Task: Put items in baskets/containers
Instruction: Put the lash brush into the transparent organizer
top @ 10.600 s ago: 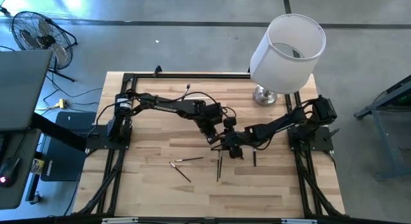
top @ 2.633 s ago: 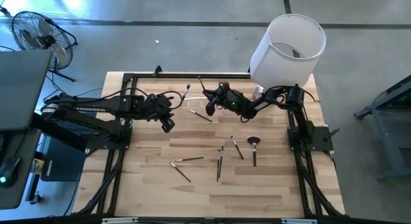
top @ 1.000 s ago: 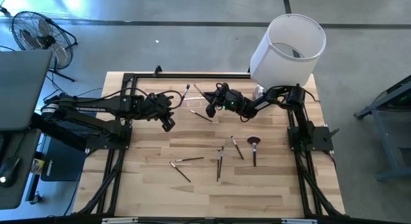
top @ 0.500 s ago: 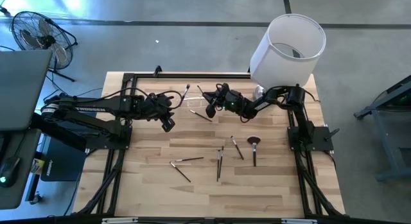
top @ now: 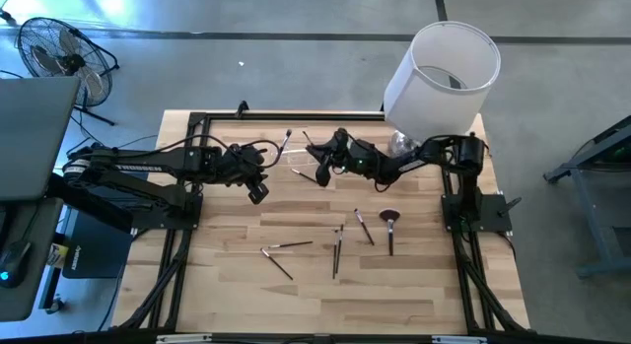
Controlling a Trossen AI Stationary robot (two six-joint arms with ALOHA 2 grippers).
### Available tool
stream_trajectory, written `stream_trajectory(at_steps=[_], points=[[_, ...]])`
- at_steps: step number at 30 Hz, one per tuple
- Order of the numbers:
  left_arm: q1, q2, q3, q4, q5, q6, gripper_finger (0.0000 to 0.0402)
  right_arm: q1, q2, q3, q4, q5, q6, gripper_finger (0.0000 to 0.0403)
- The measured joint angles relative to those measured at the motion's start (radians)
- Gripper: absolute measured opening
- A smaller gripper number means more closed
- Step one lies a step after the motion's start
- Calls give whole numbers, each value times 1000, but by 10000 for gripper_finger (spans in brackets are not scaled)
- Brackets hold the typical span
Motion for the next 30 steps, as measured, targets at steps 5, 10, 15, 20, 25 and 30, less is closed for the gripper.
stream_trajectory(at_steps=[5, 10, 15, 20, 25, 30], points=[[0, 3, 0, 0, 0, 0, 99, 79, -43, 0, -128, -1, 0, 4], [0, 24, 1, 2, 65, 0, 99, 180, -46, 1, -223, -1, 2, 4], [0, 71, 1, 8, 140, -16, 99, 289, -47, 1, -295, 15, 3, 4], [-11, 116, 1, 36, 194, -80, 99, 372, -78, 1, -401, 93, 52, 2], [-85, 163, 3, 101, 201, -144, 99, 416, -165, 1, -647, 171, 160, 1], [-169, 218, 2, 163, 134, -248, 99, 446, -287, 2, -982, 176, 294, 1]])
